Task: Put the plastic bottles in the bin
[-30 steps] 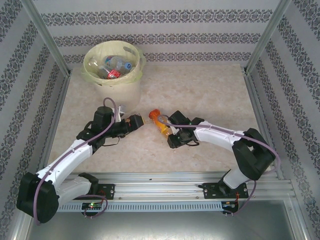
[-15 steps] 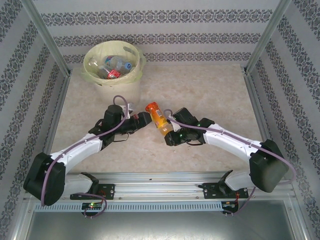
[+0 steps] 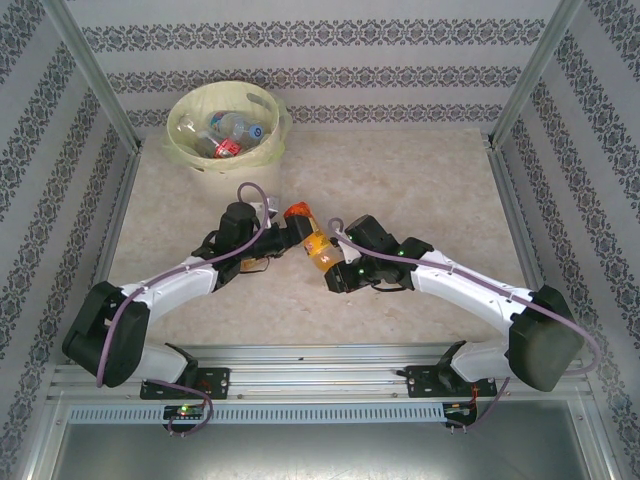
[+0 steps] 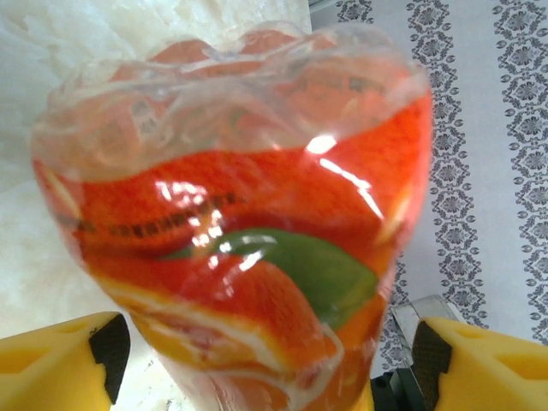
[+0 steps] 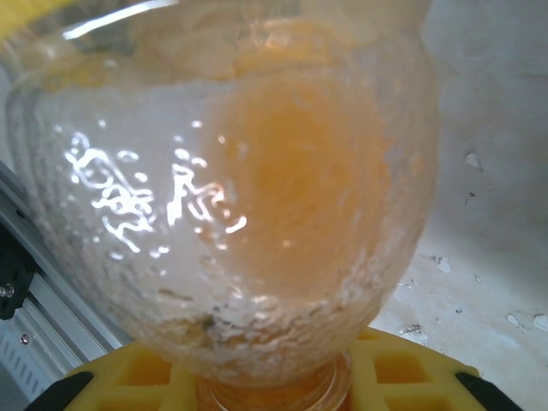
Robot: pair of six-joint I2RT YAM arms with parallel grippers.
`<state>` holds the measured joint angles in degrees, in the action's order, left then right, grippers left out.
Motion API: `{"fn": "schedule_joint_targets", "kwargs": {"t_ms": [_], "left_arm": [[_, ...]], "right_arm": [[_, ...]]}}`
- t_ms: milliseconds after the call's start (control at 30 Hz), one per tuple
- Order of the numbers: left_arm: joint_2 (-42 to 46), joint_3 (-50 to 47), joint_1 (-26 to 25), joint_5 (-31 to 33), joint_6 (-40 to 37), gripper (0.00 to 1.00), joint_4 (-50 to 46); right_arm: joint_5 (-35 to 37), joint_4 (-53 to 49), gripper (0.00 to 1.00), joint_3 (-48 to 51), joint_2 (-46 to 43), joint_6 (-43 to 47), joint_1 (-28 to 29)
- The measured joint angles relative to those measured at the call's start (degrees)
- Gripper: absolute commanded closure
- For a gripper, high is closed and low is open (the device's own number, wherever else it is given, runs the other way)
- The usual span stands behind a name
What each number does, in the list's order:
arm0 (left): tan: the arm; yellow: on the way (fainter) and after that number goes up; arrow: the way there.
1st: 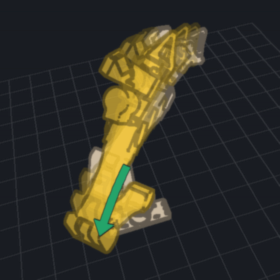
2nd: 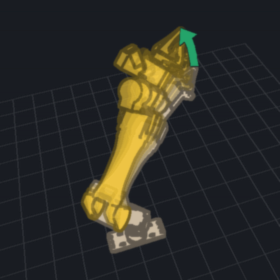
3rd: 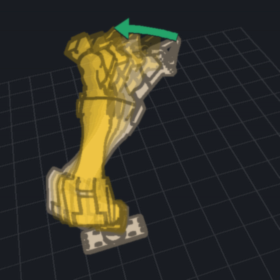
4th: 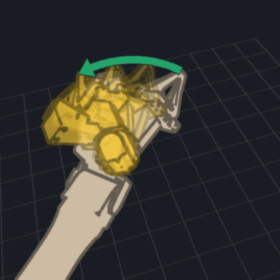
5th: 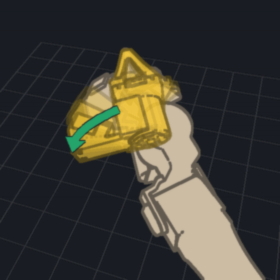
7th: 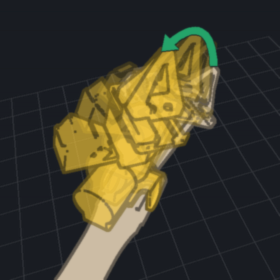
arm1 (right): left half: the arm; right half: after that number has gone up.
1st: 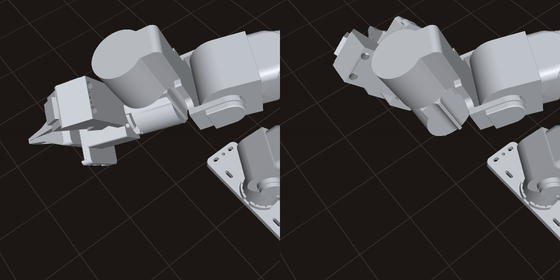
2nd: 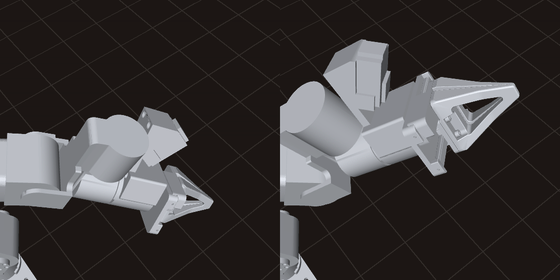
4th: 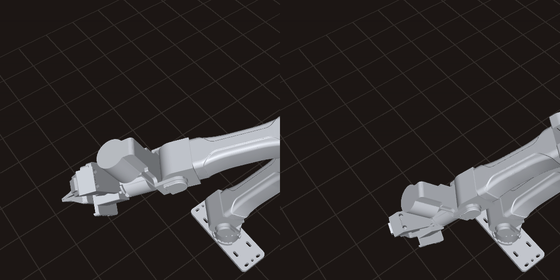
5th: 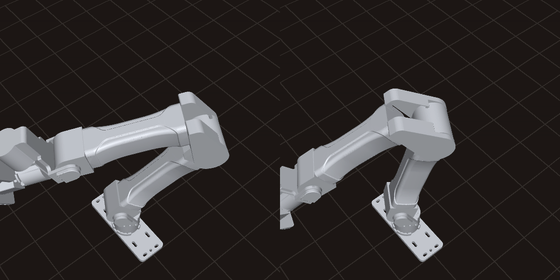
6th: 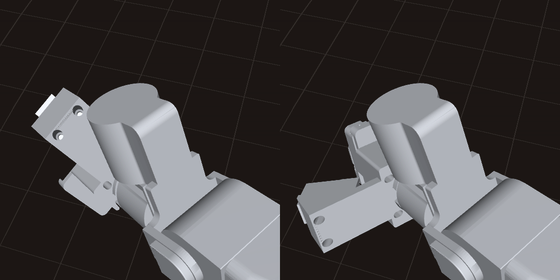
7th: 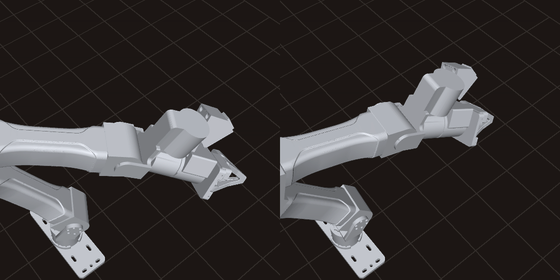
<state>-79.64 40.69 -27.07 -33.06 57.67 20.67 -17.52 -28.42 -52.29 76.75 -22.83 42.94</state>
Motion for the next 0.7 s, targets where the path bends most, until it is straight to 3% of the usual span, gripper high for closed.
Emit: {"fn": "schedule_joint_targets", "kwargs": {"t_ms": [400,533,700], "left_arm": [[-0.1,1.3,-0.3,-0.4,0.6,0.46,0.5],[0.4,2.8,-0.3,-0.4,-0.1,0.49,-0.9],[2.3,5.6,-0.4,0.2,-2.2,0.49,-4.8]], "right_arm": [[0.5,0.5,0.75,-0.1,-1.2,-1.4,0.5],[1.1,0.9,0.65,-0.1,-2.3,-1.9,0.5],[1.6,1.5,0.40,-0.1,-5.3,-2.7,0.5]]}}
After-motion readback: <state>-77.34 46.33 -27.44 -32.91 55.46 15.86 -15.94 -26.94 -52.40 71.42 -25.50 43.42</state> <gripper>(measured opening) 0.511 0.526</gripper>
